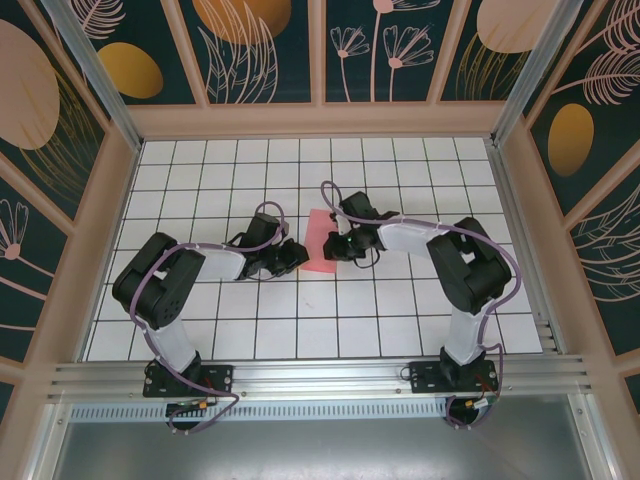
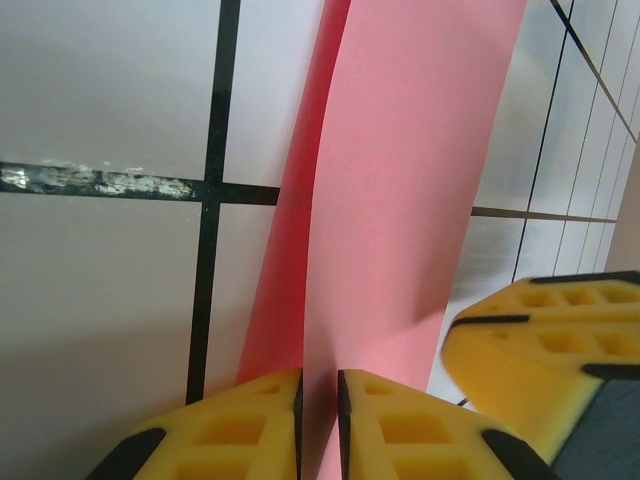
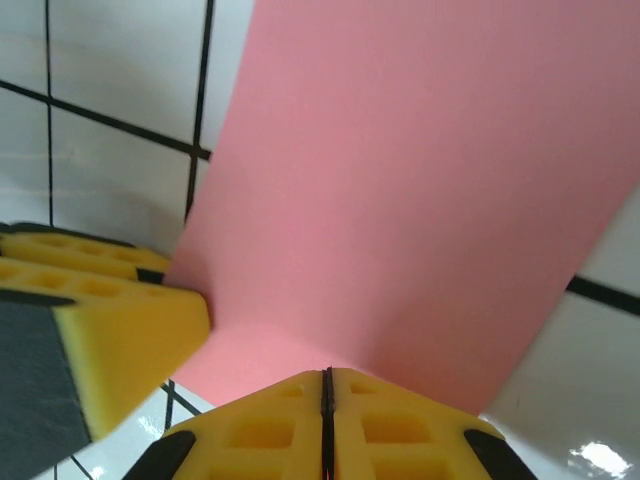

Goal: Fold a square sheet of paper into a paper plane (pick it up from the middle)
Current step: Fold the square sheet of paper in half at the center of the table.

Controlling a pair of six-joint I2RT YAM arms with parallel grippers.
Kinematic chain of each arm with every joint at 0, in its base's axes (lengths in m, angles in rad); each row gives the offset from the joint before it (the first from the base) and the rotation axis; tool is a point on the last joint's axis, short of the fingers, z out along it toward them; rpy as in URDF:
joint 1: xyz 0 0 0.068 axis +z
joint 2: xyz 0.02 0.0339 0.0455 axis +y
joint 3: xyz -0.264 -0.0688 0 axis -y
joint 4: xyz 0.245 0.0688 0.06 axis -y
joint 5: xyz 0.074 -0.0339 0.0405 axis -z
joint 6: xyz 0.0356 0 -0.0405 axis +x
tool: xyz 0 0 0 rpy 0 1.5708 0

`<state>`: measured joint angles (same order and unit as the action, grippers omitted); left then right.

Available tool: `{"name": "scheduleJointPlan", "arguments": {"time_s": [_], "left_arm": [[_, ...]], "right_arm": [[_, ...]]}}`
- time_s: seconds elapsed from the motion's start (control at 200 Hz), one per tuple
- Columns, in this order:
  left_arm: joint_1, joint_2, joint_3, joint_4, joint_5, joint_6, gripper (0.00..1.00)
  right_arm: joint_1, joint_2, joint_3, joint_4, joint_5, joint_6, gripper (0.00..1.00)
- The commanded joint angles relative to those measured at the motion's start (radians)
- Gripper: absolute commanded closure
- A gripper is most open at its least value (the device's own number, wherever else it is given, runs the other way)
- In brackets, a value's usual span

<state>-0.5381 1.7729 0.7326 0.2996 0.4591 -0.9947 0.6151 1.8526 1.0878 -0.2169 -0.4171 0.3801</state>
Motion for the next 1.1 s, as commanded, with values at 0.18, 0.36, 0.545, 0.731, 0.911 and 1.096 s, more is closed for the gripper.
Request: {"name": "scheduleJointPlan", "arguments": {"time_s": [0.18,0.36,0.545,0.731,0.911,1.096], "left_arm": [[-0.005,0.0,0.019,-0.006,-0.003,0.019,0.83],[-0.005,-0.001,0.024,-0.006,0.002,0.021,0.83],[-0.004,-0.008,0.024,-0.003,0.004,0.018,0.83],[-0.005,-0.007,0.032,0.001,0.016,0.015,0.83],[-0.005,-0.011,0.04,-0.002,0.023,0.014,0.83],[-0.006,-0.02,0.045,0.032,0.059,0.0,0.82]], "right_arm": [[0.018,0.047,-0.03,-0.042,0.042,-0.009,0.89],[0.017,0.036,-0.004,-0.05,0.064,-0.019,0.89],[-0.034,-0.037,0.036,-0.024,0.09,-0.012,0.85],[-0.062,0.045,0.089,-0.039,0.134,-0.036,0.85],[-0.092,0.113,0.106,-0.029,0.102,-0.056,0.85],[-0.092,0.139,0.102,-0.021,0.074,-0.067,0.85]]}}
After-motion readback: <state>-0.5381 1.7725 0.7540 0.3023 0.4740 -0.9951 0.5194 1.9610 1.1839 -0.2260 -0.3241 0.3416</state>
